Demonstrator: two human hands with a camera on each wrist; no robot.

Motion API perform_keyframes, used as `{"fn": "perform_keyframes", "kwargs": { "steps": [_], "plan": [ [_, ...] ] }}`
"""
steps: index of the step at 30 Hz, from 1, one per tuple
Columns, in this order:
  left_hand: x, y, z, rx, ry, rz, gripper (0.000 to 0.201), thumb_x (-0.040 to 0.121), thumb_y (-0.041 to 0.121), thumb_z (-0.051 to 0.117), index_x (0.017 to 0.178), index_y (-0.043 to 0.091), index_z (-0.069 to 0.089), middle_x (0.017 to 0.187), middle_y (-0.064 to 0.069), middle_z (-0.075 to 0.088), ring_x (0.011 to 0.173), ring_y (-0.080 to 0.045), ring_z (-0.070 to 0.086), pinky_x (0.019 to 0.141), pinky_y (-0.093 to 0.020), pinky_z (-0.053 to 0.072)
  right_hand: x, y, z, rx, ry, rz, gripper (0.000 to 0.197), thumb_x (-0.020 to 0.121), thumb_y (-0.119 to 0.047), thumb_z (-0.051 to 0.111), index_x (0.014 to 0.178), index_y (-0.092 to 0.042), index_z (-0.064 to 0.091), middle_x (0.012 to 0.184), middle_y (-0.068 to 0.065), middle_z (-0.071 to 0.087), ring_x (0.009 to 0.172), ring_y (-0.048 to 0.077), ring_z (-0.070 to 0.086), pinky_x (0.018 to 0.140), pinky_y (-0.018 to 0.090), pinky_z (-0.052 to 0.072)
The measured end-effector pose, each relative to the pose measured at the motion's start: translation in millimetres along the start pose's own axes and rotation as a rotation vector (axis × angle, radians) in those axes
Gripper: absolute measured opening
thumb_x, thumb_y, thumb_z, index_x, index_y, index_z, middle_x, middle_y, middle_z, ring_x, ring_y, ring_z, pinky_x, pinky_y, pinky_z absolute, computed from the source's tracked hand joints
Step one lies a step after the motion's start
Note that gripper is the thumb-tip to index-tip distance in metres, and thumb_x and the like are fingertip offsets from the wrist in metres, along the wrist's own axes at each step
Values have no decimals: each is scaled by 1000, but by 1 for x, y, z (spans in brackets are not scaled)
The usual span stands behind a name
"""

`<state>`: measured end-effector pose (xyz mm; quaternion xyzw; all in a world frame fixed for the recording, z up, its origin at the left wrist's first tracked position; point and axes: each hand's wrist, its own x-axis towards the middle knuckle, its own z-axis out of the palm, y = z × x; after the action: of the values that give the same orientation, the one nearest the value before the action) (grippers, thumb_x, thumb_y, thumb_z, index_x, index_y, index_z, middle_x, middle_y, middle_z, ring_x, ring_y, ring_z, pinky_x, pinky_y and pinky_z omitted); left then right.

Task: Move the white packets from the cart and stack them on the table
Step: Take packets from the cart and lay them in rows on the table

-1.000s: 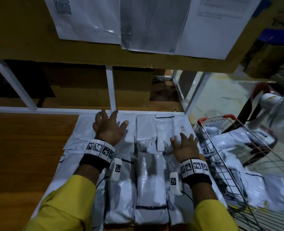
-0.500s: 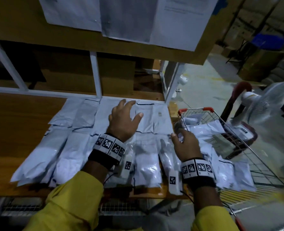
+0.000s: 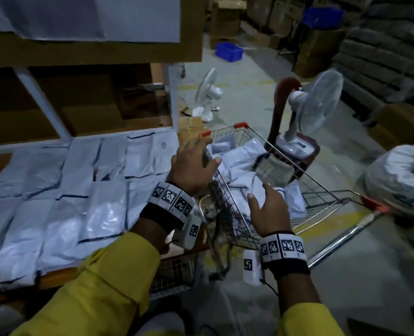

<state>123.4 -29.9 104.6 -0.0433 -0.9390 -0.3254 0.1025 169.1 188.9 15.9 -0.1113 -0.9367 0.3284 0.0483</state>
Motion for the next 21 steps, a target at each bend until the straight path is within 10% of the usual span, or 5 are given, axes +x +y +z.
{"fn": "perform_keyframes", "kwargs": {
  "steps": [21],
  "plan": [
    [179, 2, 253, 552, -550, 90, 58, 94, 57, 52, 140, 22, 47, 140, -10, 51, 128, -35, 46, 104, -49, 37, 171, 106, 23, -104, -39, 396, 58, 95, -45, 55, 142, -13, 47, 141, 17, 50, 128, 39, 48, 102, 49, 44]
  ]
}}
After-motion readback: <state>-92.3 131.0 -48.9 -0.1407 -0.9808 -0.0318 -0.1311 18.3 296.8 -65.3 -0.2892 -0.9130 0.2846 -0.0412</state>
